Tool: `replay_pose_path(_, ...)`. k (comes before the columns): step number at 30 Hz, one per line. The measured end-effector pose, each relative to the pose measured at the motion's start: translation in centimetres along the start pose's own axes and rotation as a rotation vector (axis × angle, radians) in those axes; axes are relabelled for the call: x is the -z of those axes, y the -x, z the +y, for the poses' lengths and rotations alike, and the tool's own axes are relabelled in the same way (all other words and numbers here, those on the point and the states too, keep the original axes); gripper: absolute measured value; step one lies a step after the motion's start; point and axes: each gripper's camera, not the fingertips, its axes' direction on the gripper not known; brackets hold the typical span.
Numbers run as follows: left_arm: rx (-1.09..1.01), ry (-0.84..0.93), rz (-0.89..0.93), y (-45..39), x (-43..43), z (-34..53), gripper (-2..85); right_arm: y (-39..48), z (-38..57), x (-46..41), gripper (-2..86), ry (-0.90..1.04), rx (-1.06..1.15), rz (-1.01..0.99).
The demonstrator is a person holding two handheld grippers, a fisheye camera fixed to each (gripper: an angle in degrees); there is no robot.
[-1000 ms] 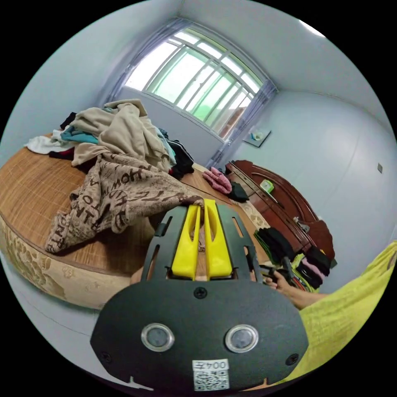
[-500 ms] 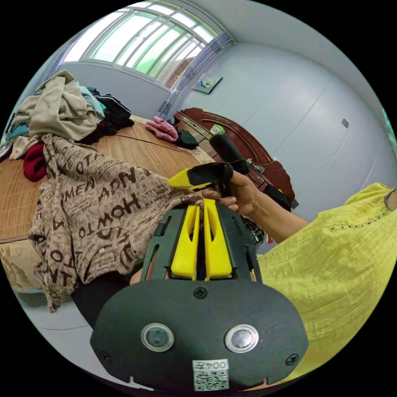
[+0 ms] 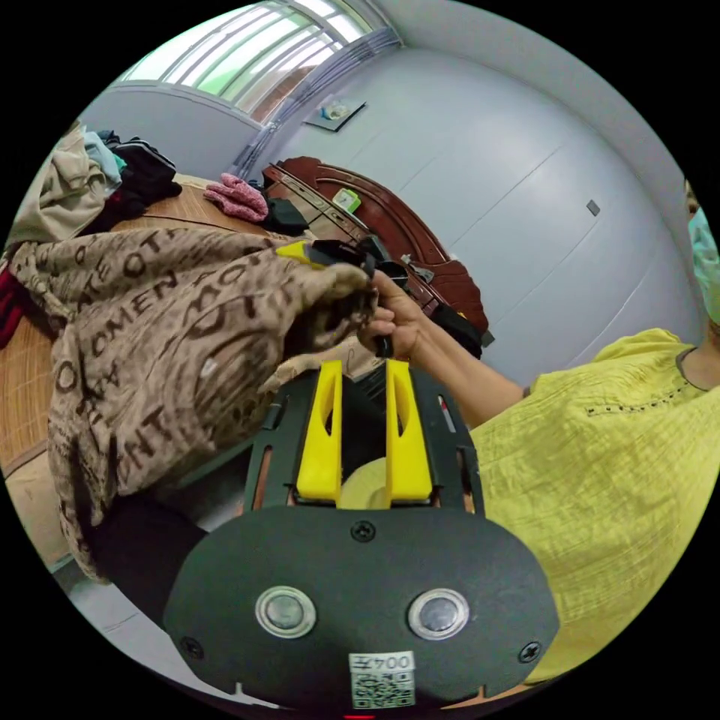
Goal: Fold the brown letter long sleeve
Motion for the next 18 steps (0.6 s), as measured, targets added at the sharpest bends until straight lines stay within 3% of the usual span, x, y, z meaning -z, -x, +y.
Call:
replay_pose_path(3, 0.025, -0.003, -0.02, 0.3, 0.5, 0.1, 7.9, -0.2, -1.4, 6.2, 3.3, -0.121, -0.026, 0.199)
replay_pose_path(5, 0.04, -0.012, -0.041, 0.5, 0.7, 0.3, 7.6, -1.1, -2.2, 9.3, 3.9, -0.132, -0.078, 0.489)
replay_pose_path(8, 0.066, -0.014, -0.087, 0.7, 0.7, 0.1, 7.5, -4.1, -2.2, 11.1, 4.9, -0.095, -0.227, 0.722)
replay_pose_path(12, 0.083, 0.036, -0.158, 0.7, -0.4, -1.2, 8.1, -5.9, 0.0, 12.9, 8.1, -0.163, -0.281, 0.768)
replay_pose_path(18, 0.008, 0.185, -0.217, 0.1, -4.9, -4.7, 9.2, -3.9, 6.9, 17.3, 14.3, -0.503, -0.216, 0.679)
